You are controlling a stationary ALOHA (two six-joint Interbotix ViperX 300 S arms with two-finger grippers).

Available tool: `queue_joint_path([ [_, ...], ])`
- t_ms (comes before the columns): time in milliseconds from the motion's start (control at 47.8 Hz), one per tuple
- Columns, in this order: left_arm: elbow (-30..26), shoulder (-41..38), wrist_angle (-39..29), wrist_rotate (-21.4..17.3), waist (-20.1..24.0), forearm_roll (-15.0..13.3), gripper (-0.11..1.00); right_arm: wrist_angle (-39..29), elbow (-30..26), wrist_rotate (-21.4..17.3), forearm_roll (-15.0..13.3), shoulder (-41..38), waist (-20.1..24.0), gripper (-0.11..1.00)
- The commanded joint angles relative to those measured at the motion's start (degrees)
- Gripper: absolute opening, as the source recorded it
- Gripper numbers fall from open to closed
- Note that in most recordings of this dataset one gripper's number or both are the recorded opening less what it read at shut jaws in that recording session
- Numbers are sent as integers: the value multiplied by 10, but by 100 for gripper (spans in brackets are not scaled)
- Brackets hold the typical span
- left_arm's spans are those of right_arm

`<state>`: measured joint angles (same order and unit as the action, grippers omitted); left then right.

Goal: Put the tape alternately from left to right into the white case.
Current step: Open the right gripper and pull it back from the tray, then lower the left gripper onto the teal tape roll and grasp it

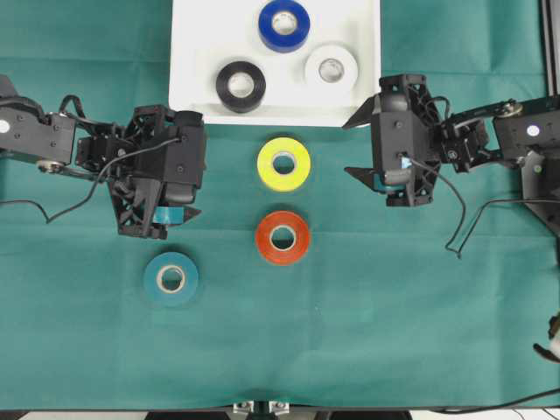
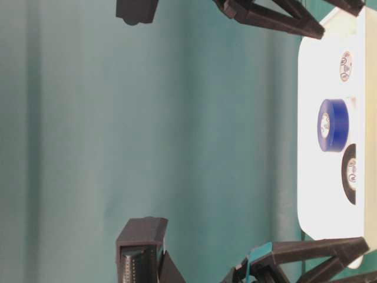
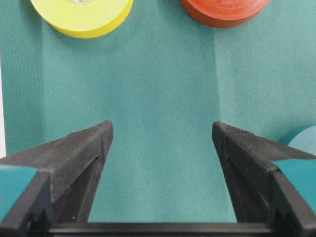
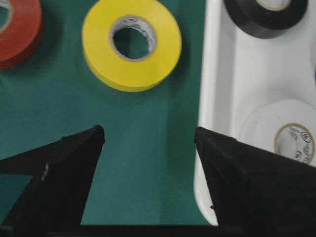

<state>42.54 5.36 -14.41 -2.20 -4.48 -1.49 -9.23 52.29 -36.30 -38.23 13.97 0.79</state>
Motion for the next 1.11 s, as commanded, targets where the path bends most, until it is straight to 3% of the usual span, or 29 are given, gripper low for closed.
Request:
queue_joint_path([
  [0,3,6,4,0,-1,-1,34,5,-4,-2,0,11,6,81],
  [544,3,8,2,13,-18,-2,34,5,-1,-2,0,11,8,81],
  [1089,10,4,-6,140,-100,-1,34,11,-1,-1,0,11,8,81],
])
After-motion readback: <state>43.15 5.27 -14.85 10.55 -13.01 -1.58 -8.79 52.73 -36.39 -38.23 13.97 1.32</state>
